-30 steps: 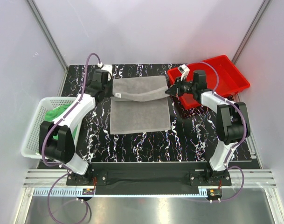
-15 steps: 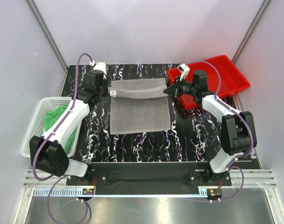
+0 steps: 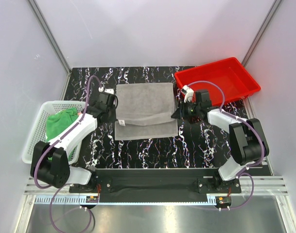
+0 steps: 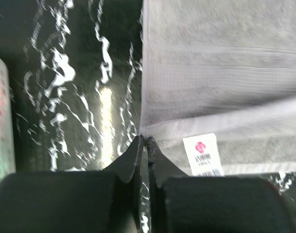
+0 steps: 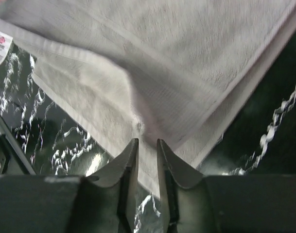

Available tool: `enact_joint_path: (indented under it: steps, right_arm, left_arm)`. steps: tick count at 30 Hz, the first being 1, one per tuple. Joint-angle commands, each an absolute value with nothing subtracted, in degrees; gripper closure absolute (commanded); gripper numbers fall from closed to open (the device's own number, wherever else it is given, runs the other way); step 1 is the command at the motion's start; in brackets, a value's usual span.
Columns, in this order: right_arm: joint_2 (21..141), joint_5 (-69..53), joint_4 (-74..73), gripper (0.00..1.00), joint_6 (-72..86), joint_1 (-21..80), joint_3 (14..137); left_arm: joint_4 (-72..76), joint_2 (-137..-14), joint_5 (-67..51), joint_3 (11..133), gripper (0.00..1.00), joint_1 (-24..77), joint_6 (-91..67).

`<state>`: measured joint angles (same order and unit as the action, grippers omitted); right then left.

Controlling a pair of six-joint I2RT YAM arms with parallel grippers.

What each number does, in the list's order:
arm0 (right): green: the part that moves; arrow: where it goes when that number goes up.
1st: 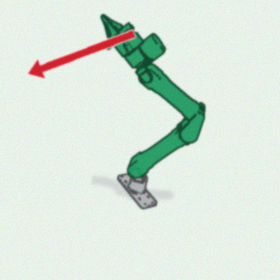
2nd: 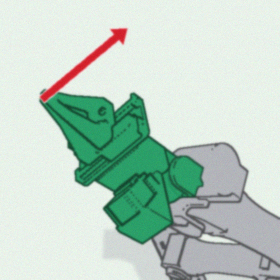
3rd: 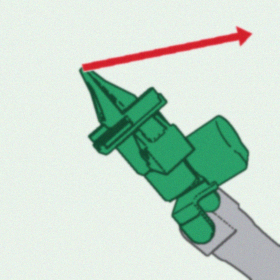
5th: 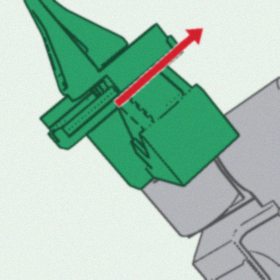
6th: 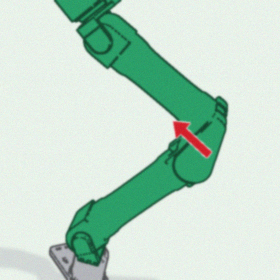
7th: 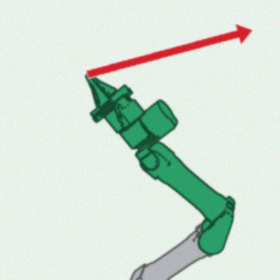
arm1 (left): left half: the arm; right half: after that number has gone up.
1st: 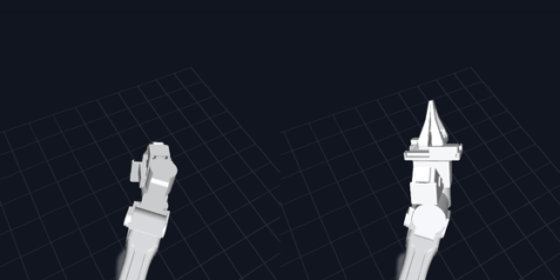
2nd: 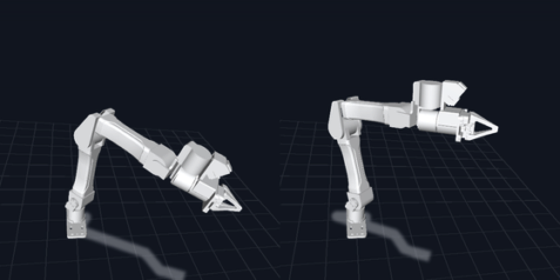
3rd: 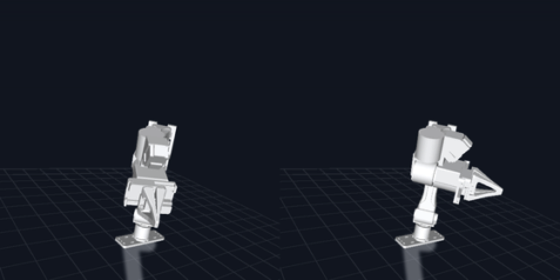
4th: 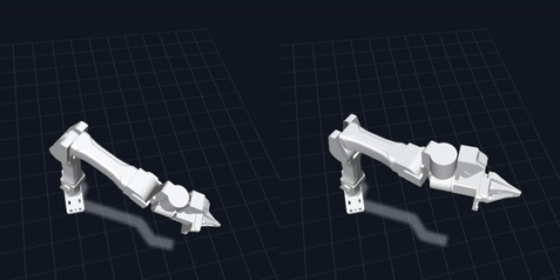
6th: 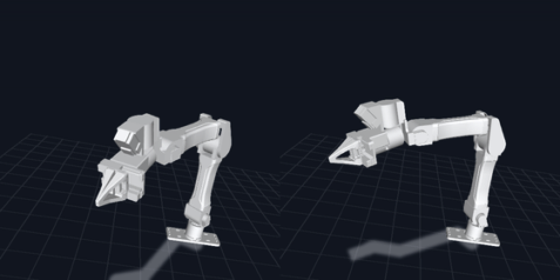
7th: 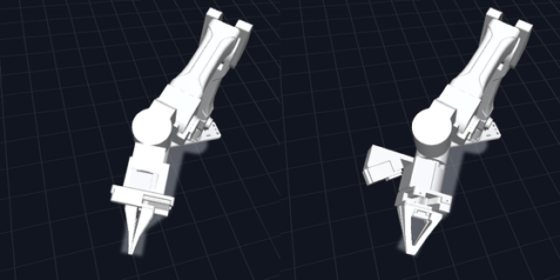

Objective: Fold and stack the towels
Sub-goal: Fold the towel

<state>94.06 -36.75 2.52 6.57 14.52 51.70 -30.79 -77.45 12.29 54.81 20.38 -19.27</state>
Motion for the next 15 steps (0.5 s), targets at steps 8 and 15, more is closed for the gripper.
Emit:
enact_joint_path:
  steps: [8,15]
  right_arm:
    - [87.8,-26.3,-18.0,0.69,16.1,16.8,56.4]
    - [92.3,-14.3,-15.3,0.66,20.4,19.6,58.9]
  left_arm:
    - [-35.9,-68.7,15.0,51.3,0.50,24.5,-31.8]
    - [-29.7,-75.1,12.8,51.0,0.38,19.8,-35.0]
